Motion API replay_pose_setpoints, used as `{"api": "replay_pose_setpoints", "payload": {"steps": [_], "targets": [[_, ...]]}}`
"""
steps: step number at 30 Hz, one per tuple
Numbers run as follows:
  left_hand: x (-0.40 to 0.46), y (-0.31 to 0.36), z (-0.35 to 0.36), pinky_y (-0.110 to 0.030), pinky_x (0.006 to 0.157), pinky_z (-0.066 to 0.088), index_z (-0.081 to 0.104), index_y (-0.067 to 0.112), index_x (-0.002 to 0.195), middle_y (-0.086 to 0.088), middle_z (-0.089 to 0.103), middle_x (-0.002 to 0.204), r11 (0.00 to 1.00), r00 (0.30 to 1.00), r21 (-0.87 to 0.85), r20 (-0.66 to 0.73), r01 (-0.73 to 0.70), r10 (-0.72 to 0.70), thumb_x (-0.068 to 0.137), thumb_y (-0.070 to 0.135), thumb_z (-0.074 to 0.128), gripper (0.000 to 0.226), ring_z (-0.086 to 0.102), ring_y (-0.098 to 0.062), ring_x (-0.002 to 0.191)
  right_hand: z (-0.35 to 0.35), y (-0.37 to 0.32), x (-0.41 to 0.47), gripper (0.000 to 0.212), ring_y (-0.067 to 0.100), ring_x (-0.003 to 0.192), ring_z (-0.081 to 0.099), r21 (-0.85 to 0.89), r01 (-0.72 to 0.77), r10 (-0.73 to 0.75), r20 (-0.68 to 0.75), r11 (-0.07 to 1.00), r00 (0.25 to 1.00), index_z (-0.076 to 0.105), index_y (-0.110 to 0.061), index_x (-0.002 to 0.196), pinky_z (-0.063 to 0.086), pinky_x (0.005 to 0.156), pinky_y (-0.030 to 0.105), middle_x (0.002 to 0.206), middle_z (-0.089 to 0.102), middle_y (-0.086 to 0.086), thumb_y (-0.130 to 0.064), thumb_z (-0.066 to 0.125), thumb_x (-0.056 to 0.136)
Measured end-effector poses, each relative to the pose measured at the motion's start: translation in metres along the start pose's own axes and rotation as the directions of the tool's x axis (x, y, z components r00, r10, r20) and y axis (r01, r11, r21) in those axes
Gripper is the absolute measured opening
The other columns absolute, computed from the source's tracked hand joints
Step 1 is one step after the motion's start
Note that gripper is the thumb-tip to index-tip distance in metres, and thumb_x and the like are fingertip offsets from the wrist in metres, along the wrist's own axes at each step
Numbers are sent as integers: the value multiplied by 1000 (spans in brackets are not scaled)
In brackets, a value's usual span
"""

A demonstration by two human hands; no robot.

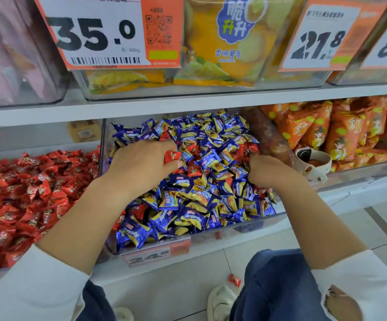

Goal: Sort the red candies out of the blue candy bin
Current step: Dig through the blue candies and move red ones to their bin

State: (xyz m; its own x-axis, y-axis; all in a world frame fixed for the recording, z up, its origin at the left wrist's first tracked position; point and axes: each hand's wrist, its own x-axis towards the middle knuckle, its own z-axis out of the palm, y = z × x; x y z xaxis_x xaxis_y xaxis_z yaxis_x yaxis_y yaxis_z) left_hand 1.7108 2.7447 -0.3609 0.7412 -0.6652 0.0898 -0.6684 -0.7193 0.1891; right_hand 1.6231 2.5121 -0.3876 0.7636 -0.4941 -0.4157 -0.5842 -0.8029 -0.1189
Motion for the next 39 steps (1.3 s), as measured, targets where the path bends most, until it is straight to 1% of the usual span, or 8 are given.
{"api": "replay_pose_setpoints", "payload": {"steps": [6,13,16,20,24,29,35,39], "targets": [[-3,-1,0,-28,64,39,49,36,123,7,55,87,1000,1000,-10,-16,-10,9,92,56,42,38,49,-15,81,-3,-9,0,62,20,61,55,371,171,-135,-120,913,983,27,-11,146,37,44,24,90,54,8,3,44,88],[-2,-11,-13,-29,62,35,54,33,115,-1,66,98,991,985,-113,-152,65,-82,90,57,47,35,59,-27,92,6,-50,-25,75,6,45,47,307,545,-517,-175,780,838,26,-45,144,41,48,21,86,63,2,-3,53,87],[-2,-20,-16,-31,68,41,53,35,120,-4,67,105,987,983,-111,-127,120,-134,83,64,49,47,60,-29,97,-9,-36,-26,69,0,46,55,264,524,-457,-275,810,846,39,-41,138,46,53,13,106,64,-2,0,53,85],[-5,-24,-21,-34,76,44,54,33,123,-7,67,110,982,978,-100,-117,163,-174,80,66,52,54,59,-31,102,-19,-20,-26,30,-4,45,51,191,449,-344,-413,873,843,63,-29,118,37,52,8,95,70,0,-18,56,91],[-6,-20,-27,-33,81,42,57,30,124,-7,64,119,972,966,-129,-141,198,-215,84,56,55,48,55,-31,110,-15,-29,-28,29,6,69,55,176,429,-340,-383,886,859,64,-32,115,38,67,23,101,67,-4,-40,62,87],[-6,-11,-16,-27,63,34,64,25,99,5,62,77,966,988,-237,-86,104,-127,84,39,61,21,56,-19,77,-1,-39,-21,50,23,119,51,-70,330,-335,-87,941,938,44,-23,139,41,89,29,136,52,3,-36,56,92],[0,-1,-1,-30,88,43,56,31,128,5,56,127,978,999,-206,-54,-15,4,87,32,59,41,55,-19,112,-1,-43,-21,32,13,60,50,58,357,-335,-233,932,913,51,-17,120,37,57,28,76,58,2,-28,56,90],[3,4,8,-35,88,46,40,33,141,8,44,142,996,999,-73,-1,-49,49,93,34,51,50,50,-18,122,-3,-49,-22,22,25,61,54,124,393,-320,-389,911,864,48,-6,101,43,58,34,65,53,5,-24,54,90]]}}
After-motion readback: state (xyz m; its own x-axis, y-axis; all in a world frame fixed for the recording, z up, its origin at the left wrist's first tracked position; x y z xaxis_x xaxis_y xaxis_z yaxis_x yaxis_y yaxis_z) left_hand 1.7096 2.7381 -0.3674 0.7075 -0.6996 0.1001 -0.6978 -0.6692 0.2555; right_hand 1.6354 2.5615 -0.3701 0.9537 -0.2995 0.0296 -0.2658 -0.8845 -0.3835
